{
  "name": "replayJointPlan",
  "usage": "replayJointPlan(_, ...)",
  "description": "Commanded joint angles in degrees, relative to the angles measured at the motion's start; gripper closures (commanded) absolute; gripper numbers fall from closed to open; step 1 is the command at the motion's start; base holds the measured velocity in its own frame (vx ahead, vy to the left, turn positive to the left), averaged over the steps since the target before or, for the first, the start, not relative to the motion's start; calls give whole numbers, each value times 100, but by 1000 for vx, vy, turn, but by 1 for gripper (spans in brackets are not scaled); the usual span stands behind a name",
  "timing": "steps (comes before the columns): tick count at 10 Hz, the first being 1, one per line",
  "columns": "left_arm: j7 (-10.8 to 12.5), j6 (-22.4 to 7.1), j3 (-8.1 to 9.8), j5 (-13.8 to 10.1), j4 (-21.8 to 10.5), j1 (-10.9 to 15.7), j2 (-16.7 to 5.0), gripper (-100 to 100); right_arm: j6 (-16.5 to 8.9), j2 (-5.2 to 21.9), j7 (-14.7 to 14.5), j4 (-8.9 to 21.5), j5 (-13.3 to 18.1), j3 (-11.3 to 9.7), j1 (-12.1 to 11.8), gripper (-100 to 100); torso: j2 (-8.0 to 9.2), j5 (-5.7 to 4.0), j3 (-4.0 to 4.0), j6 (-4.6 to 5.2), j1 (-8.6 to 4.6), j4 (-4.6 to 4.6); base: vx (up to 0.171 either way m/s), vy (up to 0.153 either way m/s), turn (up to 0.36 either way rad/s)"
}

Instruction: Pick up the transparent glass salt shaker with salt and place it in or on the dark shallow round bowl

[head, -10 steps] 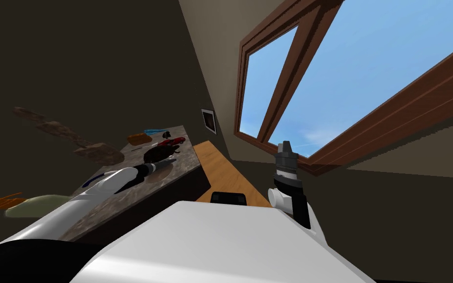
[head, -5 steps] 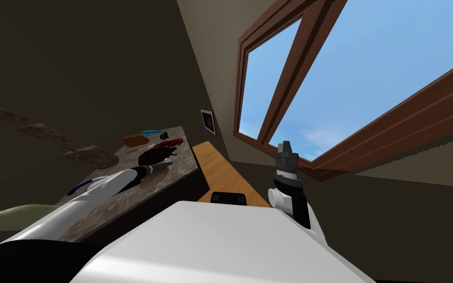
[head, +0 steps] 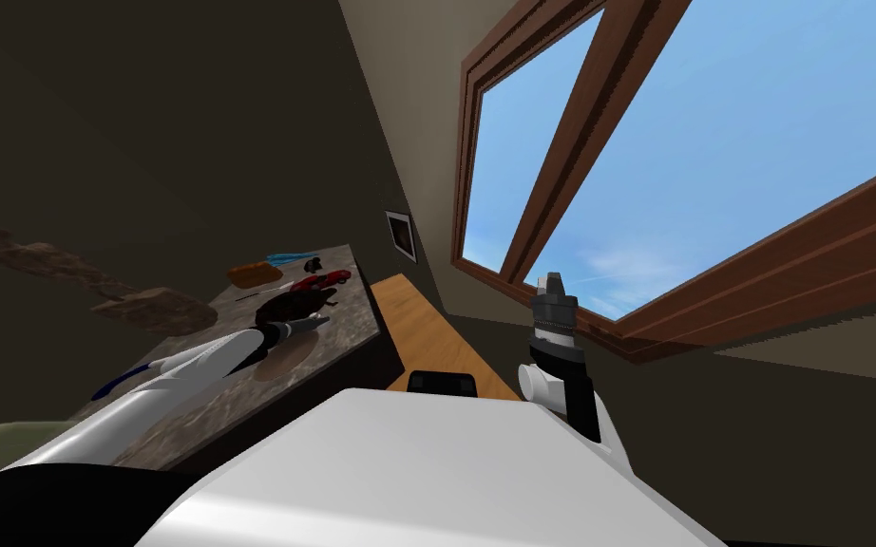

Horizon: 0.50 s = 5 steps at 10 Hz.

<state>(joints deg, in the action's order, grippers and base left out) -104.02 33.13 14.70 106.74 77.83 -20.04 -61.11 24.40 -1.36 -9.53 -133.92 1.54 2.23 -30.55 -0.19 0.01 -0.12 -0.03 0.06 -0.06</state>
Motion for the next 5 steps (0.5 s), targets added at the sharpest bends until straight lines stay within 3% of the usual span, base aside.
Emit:
replayJointPlan(1, 0, 0, 0, 0, 0, 0, 0, 0, 0, 0, 0, 0, 0, 0, 0, 0, 0, 0, 0, 0, 0, 0, 8, 1, -1)
replayJointPlan(2, -30, -163, -82, 74, -106, 8, 142, -100, 0, 0, 0, 0, 0, 0, 0, 0, 14, 0, 9, -1, -1, 4, 44, 39, -83)
replayJointPlan(3, -32, -79, -42, 25, -63, -4, 86, -100, 0, 0, 0, 0, 0, 0, 0, 0, 9, 3, 6, 1, 11, 3, 27, 27, -26)
replayJointPlan(4, -42, -104, -48, 29, -72, -4, 97, 100, 0, 0, 0, 0, 0, 0, 0, 0, 13, 2, 8, -1, 8, 4, 0, 0, 0)
replayJointPlan(5, -41, -102, -47, 28, -71, -4, 95, 100, 0, 0, 0, 0, 0, 0, 1, 0, 20, 0, 12, -1, 2, 5, 1, 5, 9)
